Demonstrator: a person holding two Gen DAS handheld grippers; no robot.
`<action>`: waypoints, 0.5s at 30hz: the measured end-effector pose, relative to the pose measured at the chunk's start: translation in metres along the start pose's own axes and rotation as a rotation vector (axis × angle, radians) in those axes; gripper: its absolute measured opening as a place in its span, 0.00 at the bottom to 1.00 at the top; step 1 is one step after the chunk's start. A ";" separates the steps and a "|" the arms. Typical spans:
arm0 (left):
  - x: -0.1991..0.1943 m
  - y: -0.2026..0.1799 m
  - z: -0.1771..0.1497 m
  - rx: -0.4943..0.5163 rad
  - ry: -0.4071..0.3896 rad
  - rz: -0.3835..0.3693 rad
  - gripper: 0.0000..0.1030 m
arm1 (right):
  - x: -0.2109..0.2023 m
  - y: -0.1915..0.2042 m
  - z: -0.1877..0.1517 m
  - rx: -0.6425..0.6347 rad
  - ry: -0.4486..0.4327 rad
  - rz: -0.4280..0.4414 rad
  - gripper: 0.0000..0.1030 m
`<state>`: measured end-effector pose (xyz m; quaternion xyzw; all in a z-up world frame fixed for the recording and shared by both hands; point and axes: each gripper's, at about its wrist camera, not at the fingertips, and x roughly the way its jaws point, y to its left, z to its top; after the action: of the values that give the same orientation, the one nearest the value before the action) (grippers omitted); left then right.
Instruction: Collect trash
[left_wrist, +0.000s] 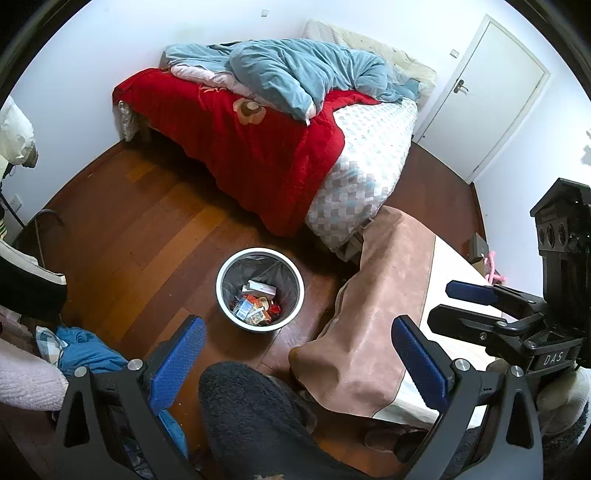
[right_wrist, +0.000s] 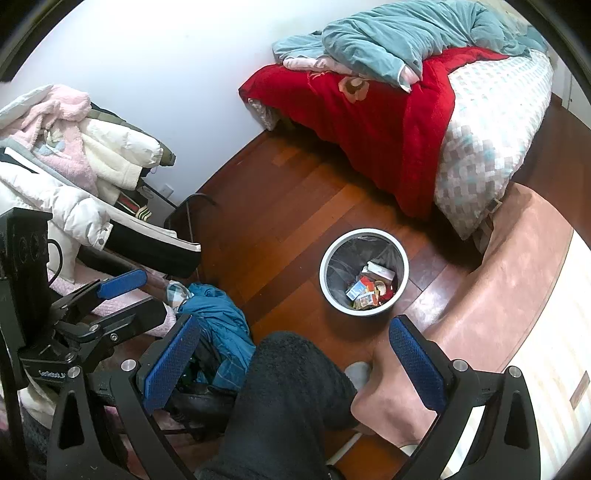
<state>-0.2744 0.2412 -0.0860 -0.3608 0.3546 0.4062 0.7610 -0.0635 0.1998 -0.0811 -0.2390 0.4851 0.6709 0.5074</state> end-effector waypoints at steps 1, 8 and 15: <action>0.000 -0.001 -0.001 -0.004 -0.001 -0.002 1.00 | 0.000 0.000 -0.001 -0.003 0.000 -0.001 1.00; 0.000 -0.002 0.000 -0.004 0.001 -0.009 1.00 | -0.001 -0.002 -0.002 0.005 0.001 0.001 1.00; 0.000 -0.007 0.002 0.000 -0.001 -0.018 1.00 | -0.002 -0.004 -0.002 0.006 0.000 0.005 1.00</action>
<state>-0.2681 0.2399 -0.0832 -0.3640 0.3510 0.3994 0.7647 -0.0594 0.1974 -0.0821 -0.2363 0.4877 0.6705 0.5067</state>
